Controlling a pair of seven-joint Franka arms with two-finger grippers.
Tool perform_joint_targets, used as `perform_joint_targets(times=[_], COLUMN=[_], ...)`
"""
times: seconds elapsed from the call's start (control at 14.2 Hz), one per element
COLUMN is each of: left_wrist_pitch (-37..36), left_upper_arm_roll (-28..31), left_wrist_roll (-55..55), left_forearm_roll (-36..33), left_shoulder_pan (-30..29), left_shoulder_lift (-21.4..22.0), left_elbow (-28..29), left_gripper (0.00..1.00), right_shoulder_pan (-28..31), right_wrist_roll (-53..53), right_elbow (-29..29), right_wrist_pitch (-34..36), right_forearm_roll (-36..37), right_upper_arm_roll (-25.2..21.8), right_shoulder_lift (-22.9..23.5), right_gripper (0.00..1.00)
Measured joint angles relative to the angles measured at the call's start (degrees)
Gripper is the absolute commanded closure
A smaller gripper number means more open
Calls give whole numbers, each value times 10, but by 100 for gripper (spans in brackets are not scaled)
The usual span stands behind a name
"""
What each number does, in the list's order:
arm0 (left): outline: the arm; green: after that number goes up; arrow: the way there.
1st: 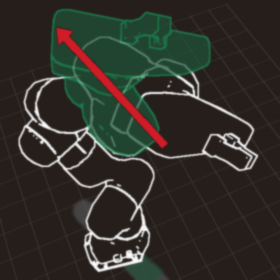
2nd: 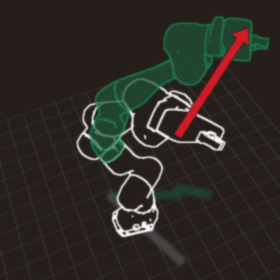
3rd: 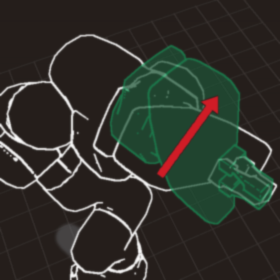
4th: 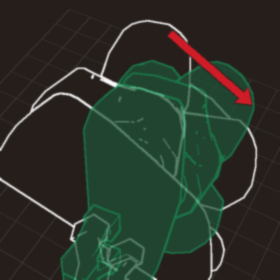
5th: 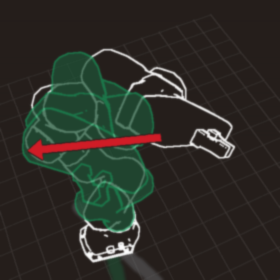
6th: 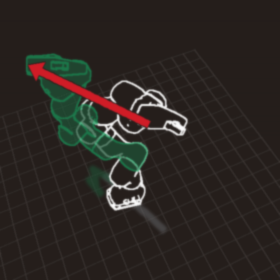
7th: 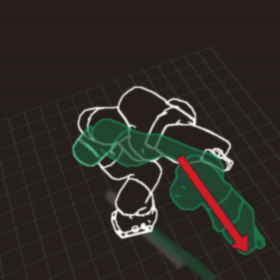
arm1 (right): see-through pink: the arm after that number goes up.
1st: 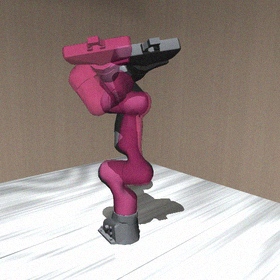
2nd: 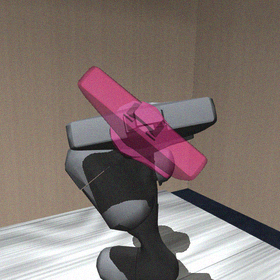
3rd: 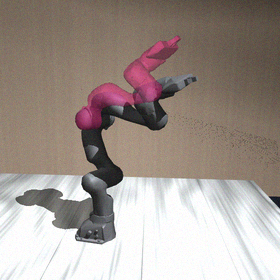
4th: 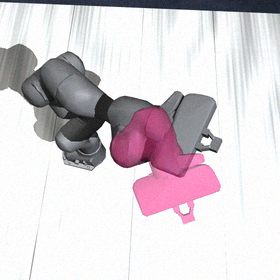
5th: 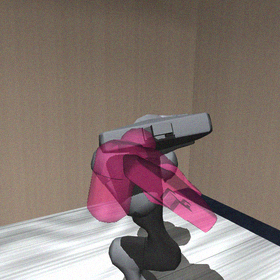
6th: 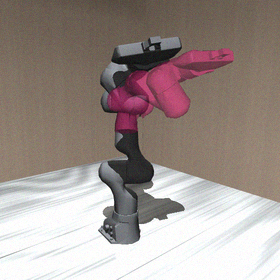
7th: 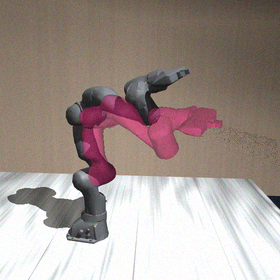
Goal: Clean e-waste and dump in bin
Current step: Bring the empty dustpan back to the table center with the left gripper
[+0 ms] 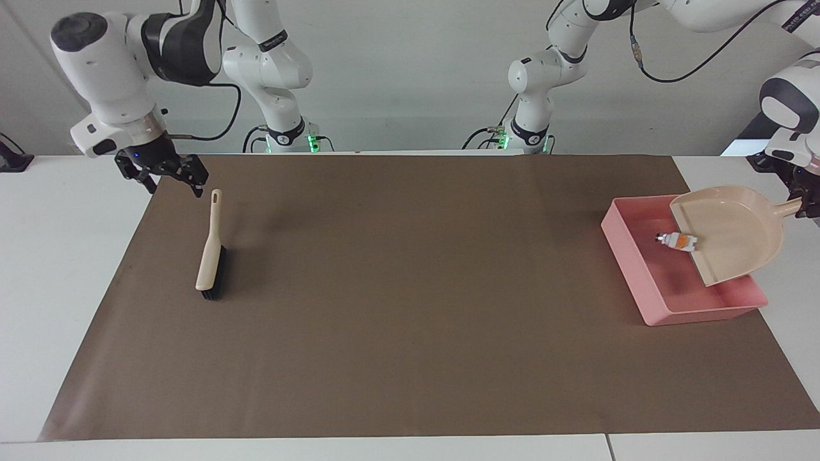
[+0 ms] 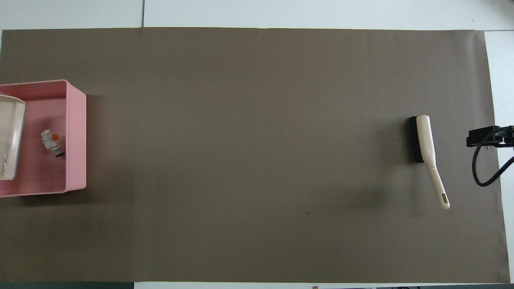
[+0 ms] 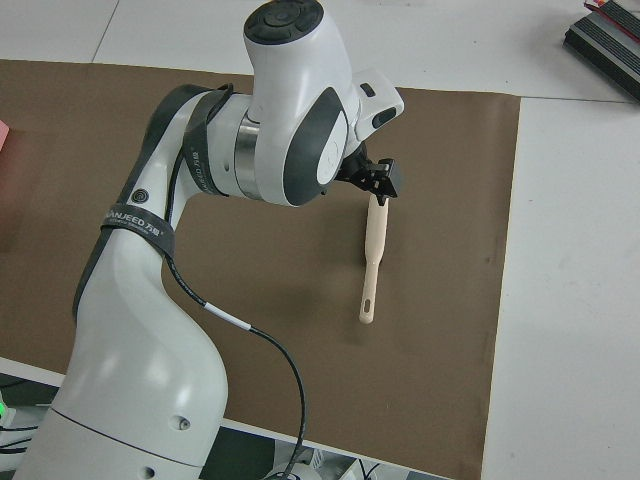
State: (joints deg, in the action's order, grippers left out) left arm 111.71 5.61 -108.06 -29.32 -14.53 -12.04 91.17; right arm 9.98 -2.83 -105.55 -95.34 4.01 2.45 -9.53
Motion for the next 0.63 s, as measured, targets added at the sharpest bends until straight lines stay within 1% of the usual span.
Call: perform_joint_targets(times=[0.14, 0.28, 0.35, 0.49, 0.63], left_wrist_pitch=[-1, -16, -34, -74, -105], left_upper_arm_roll=[0, 0, -1, -3, -4], left_wrist_roll=[12, 14, 14, 15, 19], left_forearm_roll=[-28, -35, -35, -31, -2], left_shoulder_pan=[11, 20, 29, 56, 82], left_shoulder_lift=[8, 25, 36, 56, 69], left_elbow=[-1, -1, -1, -1, 1], left_gripper=[100, 100, 100, 100, 100], right_shoulder_pan=[0, 1, 2, 3, 3], right_wrist_roll=[-40, -55, -57, -57, -57], right_elbow=[70, 131, 145, 145, 144], right_wrist_pitch=[73, 114, 121, 122, 122], right_forearm_roll=[-1, -1, -1, -1, -1], right_upper_arm_roll=[3, 4, 3, 2, 2], right_shoulder_lift=[9, 33, 45, 60, 65], right_gripper=[0, 0, 0, 0, 0])
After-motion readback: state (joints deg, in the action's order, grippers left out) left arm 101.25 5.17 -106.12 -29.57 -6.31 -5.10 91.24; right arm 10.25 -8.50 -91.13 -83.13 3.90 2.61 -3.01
